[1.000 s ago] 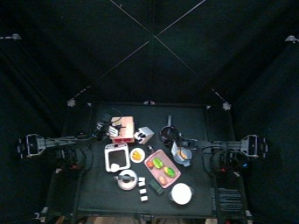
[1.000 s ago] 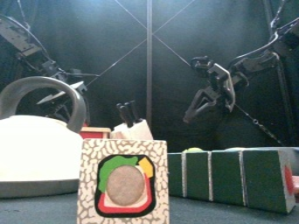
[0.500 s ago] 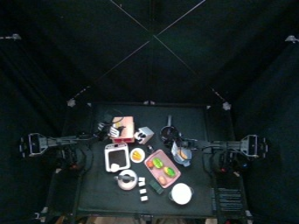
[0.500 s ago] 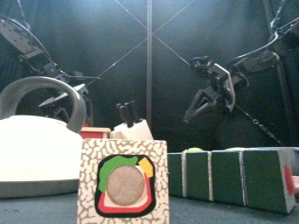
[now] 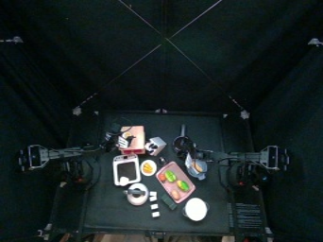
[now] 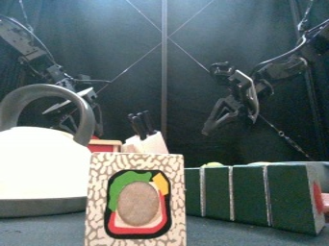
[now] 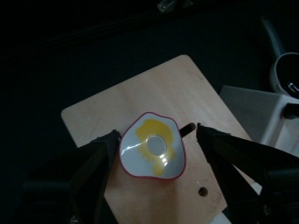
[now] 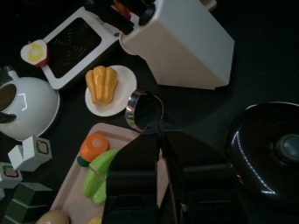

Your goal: Place apple half on drawer

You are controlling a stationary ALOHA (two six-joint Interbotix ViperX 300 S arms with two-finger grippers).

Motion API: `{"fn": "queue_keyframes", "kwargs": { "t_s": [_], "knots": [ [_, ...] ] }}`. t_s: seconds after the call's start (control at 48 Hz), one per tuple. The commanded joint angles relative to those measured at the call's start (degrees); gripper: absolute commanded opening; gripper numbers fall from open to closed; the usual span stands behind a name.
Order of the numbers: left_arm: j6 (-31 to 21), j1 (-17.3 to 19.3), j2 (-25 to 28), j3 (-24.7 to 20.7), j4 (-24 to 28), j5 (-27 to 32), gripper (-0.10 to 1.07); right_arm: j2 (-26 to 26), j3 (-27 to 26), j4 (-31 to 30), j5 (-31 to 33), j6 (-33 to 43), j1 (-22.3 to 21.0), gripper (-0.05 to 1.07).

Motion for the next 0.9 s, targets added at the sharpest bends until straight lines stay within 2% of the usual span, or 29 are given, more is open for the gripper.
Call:
{"fn": "queue_keyframes", "kwargs": {
  "t_s": [0.0,0.292,0.646,0.875],
  "knots": [
    [0.0,-0.2,-1.1,-1.1,0.3,0.2,1.02,-0.7,-1.3,0.0,-0.1,0.0,-0.2,0.37],
    [0.0,-0.7,-3.2,0.2,0.9,0.6,1.02,-0.7,-1.3,0.0,-0.1,0.1,-0.2,0.37],
    [0.0,-3.3,-11.0,3.2,0.9,0.6,1.02,-0.7,-1.3,0.0,-0.1,0.1,-0.2,0.37],
    [0.1,-6.9,-15.4,6.4,1.1,0.3,1.02,-0.7,-1.3,0.0,-0.1,0.1,-0.2,0.37]
  ]
}}
